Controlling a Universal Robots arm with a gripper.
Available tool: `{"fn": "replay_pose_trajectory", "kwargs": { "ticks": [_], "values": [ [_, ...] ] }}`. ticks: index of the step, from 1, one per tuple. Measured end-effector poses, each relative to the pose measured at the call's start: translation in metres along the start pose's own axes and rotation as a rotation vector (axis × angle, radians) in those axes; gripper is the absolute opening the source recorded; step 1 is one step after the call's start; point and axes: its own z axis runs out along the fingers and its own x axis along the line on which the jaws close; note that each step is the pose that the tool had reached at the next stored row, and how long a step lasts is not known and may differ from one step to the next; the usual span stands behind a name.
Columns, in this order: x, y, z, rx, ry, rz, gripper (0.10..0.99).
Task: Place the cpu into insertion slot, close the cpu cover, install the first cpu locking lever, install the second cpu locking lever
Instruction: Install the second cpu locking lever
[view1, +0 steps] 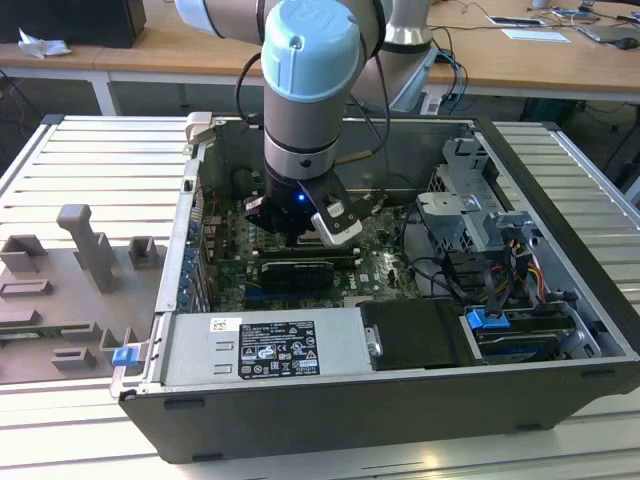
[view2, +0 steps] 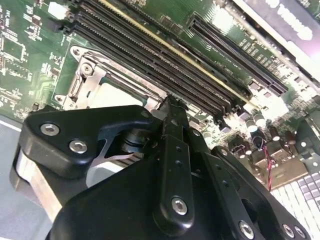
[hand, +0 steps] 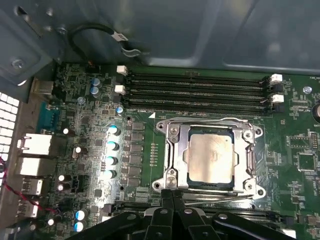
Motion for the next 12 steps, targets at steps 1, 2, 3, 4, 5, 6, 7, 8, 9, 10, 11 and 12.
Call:
{"fn": "replay_pose_trajectory", "kwargs": {
  "ticks": [1,2,3,4,5,6,7,8,9,10,11,12],
  "values": [
    [0.0007,-0.0006,0.0022,-0.002,-0.0001,0.000,0.106],
    [0.0015,-0.0009,0.0029,-0.003,-0.0001,0.000,0.106],
    [0.0026,-0.0011,0.0035,-0.005,-0.0003,0.000,0.106],
    [0.0036,-0.0012,0.0041,-0.006,-0.0006,0.000,0.106],
    [0.0046,-0.0013,0.0047,-0.007,-0.0008,0.000,0.106],
    [0.0056,-0.0018,0.0063,-0.010,-0.0009,0.000,0.106],
    [0.0057,-0.0021,0.0070,-0.012,-0.0009,-0.001,0.106],
    [0.0059,-0.0022,0.0078,-0.013,-0.0010,-0.001,0.106],
    [0.0062,-0.0026,0.0095,-0.018,-0.0013,-0.001,0.106],
    [0.0064,-0.0027,0.0101,-0.019,-0.0012,-0.001,0.106],
    [0.0068,-0.0028,0.0109,-0.023,-0.0016,-0.001,0.106],
    [0.0070,-0.0029,0.0114,-0.026,-0.0021,-0.001,0.106]
  ]
}}
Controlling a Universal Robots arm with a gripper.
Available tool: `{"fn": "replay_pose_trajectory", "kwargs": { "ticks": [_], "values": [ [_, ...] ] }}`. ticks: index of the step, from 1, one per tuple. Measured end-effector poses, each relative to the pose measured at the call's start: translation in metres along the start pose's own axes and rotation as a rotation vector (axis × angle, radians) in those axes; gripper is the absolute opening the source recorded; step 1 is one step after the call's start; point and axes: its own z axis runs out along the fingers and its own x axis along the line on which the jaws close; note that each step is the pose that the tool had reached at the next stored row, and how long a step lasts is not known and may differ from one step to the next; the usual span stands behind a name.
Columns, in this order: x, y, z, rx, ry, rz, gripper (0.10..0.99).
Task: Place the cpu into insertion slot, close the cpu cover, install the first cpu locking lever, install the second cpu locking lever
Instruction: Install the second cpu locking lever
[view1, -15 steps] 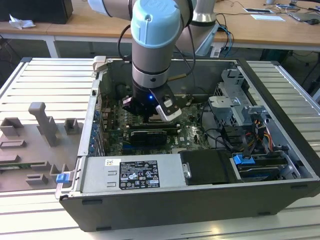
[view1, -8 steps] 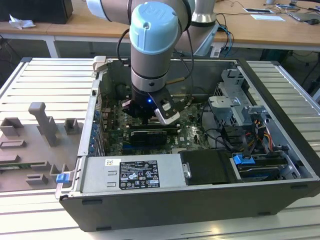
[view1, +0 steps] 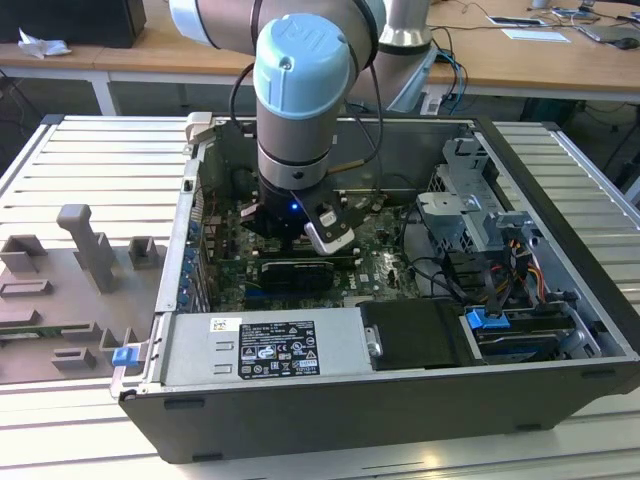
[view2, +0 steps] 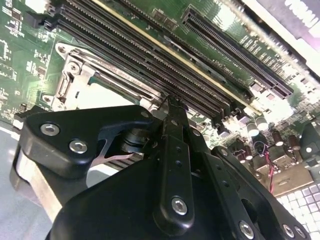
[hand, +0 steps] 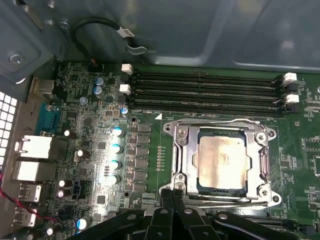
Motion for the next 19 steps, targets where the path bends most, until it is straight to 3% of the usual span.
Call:
{"fn": "replay_pose_trajectory", "kwargs": {
  "ticks": [8,19],
  "values": [
    [0.0024,-0.0005,0.0024,-0.007,-0.0007,0.000,0.106],
    [0.0026,0.0042,-0.0150,-0.007,-0.0008,0.000,0.106]
  ]
}}
